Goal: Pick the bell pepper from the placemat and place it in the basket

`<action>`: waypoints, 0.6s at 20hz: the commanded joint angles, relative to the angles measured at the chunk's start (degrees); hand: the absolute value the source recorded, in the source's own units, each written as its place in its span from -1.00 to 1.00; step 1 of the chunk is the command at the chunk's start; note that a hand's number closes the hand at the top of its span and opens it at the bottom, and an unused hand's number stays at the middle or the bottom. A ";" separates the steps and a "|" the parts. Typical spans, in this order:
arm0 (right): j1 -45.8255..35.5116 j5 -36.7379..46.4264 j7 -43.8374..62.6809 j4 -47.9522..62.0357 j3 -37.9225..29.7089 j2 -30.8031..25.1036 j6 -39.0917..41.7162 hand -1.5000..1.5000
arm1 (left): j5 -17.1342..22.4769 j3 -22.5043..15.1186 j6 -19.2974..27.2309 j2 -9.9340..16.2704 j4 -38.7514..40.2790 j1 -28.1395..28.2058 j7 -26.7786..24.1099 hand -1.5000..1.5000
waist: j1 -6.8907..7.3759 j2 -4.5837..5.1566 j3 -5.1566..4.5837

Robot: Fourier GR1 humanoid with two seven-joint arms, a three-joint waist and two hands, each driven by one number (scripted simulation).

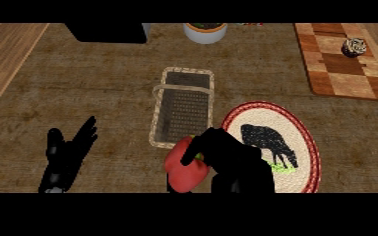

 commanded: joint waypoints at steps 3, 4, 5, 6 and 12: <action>-8.09 0.36 14.14 -2.06 -4.26 0.80 0.90 1.00 | -0.41 -0.21 0.01 0.13 1.58 0.56 1.14 0.00 | -0.10 0.33 -0.36; -9.65 0.51 13.95 -0.69 -6.05 0.80 1.56 1.00 | -0.40 -0.74 0.28 -0.84 1.92 0.97 0.95 0.00 | 0.21 0.59 -0.46; -10.85 -0.38 15.25 -0.16 -7.54 0.80 2.77 1.00 | 0.03 -0.30 -0.65 0.42 0.87 0.87 1.63 0.00 | 0.61 0.59 -0.34; -12.14 -0.40 15.73 -0.52 -7.82 0.80 2.70 1.00 | -0.03 -0.34 -0.41 -0.10 1.88 1.50 1.06 0.00 | 0.70 0.49 -0.44; -21.30 -3.77 19.46 5.81 -13.40 0.80 6.84 1.00 | 0.00 -0.17 -0.45 -0.08 1.82 -0.34 1.09 0.00 | 1.28 0.83 -0.36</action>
